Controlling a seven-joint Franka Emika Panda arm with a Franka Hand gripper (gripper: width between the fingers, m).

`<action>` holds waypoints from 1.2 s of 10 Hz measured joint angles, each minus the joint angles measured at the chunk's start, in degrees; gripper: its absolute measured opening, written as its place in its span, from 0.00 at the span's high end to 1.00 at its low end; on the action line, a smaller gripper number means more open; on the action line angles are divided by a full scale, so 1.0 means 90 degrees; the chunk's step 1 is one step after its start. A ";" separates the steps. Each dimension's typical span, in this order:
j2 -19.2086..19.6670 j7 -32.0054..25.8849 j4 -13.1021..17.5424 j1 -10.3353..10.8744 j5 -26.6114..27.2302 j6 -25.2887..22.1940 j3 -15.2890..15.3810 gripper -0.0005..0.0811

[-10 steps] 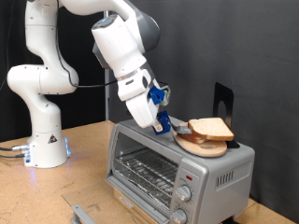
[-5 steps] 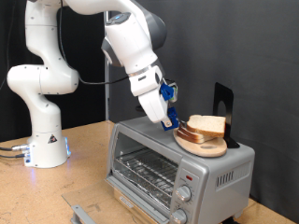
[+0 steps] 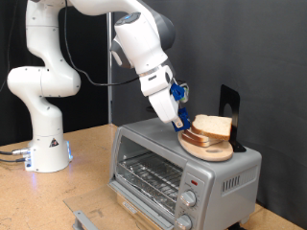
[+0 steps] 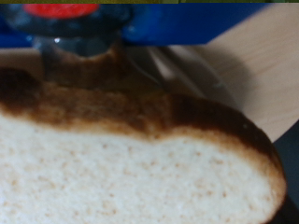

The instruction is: Make a piece of toast with the oven

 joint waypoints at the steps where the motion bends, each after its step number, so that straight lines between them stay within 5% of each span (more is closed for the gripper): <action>1: -0.0006 -0.0128 -0.0044 0.0000 0.0288 0.0130 -0.0003 0.55; 5: -0.0239 -0.1029 -0.0237 -0.0005 0.1298 0.0264 -0.0200 0.55; 10: -0.0932 -0.1440 -0.0436 -0.0025 0.1537 -0.0940 -0.0748 0.55; 12: -0.0888 -0.1511 -0.0437 -0.0024 0.1611 -0.0874 -0.0741 0.55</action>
